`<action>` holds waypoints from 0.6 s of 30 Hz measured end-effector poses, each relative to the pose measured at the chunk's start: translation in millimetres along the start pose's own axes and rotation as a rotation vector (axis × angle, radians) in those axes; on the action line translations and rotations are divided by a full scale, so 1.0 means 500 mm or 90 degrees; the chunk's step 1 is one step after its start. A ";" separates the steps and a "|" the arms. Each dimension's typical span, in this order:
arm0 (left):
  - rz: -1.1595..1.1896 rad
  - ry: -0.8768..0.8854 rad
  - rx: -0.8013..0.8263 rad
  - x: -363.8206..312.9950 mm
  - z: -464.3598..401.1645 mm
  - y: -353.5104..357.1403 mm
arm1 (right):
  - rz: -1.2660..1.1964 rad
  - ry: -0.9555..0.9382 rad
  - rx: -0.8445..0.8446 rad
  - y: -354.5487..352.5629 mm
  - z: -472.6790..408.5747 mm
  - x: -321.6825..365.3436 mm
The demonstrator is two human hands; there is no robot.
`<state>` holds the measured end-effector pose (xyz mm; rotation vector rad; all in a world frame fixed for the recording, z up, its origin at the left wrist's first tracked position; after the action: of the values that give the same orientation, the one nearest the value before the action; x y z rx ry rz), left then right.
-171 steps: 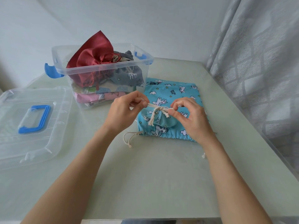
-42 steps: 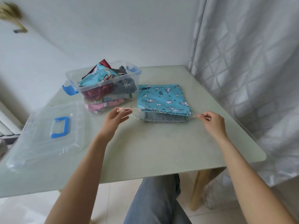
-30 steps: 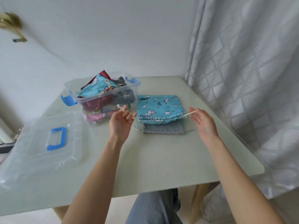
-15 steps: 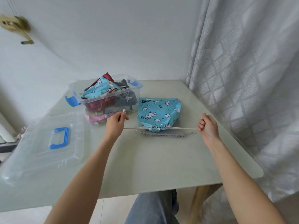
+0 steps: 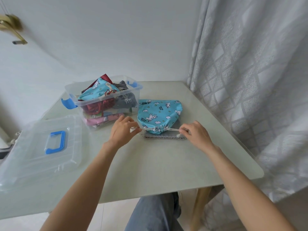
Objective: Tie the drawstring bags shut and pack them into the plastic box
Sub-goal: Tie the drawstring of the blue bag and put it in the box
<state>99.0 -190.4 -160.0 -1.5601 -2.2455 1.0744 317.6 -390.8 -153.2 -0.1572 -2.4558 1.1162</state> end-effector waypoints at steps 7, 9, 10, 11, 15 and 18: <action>-0.005 -0.114 0.011 -0.003 0.006 -0.003 | -0.045 0.074 -0.060 -0.010 -0.002 -0.014; -0.013 -0.124 0.016 0.002 0.008 -0.004 | -0.040 0.075 -0.054 -0.010 0.000 -0.021; -0.015 -0.130 0.016 0.003 0.009 -0.006 | -0.043 0.077 -0.049 -0.009 0.002 -0.022; -0.016 -0.136 0.018 0.003 0.010 -0.006 | -0.044 0.081 -0.042 -0.006 0.006 -0.023; 0.019 -0.161 0.072 -0.002 0.016 -0.010 | -0.076 0.142 -0.033 0.004 0.013 -0.032; 0.138 -0.221 0.131 -0.001 0.017 -0.019 | -0.180 0.203 -0.047 -0.012 -0.002 -0.025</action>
<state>87.6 -196.1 -159.8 -1.6619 -2.1101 1.6936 330.0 -397.4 -152.4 -0.0064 -2.1537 0.8111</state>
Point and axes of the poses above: each hand's wrist, its own z-axis away from the middle knuckle, its own y-axis out of the palm, x = y × z, the point moved 1 cm from there along -z, towards the middle knuckle, and after that the axes turned 15 degrees about -x, right-handed, at the moved point
